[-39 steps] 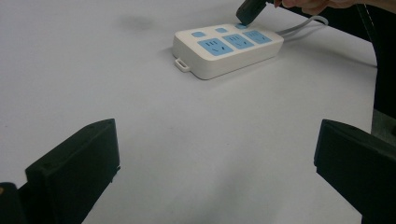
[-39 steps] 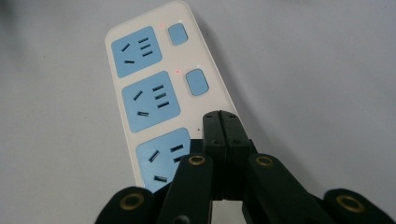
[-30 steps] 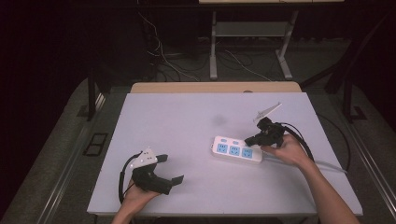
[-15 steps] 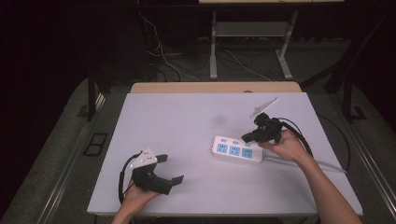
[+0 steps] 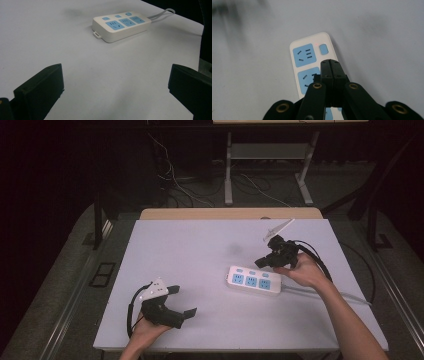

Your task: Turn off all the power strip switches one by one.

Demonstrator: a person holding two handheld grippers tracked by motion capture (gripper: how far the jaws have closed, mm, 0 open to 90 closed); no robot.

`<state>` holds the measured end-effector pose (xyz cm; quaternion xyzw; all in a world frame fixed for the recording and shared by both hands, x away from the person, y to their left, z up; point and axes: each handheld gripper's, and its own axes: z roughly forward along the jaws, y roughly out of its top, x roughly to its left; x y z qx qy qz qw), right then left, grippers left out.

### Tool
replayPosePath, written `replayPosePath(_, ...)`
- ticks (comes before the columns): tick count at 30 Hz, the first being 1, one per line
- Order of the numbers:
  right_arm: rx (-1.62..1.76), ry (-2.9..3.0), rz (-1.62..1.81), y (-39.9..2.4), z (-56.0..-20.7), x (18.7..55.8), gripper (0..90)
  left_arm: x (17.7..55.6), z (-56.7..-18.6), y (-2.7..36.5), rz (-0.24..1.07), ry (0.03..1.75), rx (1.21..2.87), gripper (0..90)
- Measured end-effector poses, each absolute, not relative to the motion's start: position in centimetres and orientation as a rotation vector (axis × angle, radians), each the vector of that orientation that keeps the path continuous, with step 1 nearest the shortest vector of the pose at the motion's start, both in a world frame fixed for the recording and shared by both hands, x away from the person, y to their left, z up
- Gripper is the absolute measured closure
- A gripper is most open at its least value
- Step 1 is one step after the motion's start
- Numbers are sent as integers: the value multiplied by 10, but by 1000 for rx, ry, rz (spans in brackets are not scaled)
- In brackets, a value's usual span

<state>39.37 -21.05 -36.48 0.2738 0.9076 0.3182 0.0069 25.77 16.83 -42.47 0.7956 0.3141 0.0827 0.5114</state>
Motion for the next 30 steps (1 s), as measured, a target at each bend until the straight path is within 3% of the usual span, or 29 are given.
replayPosePath(30,860,2884,959,-201,-385,412,900,258,-425,168,197,751,1917,0)
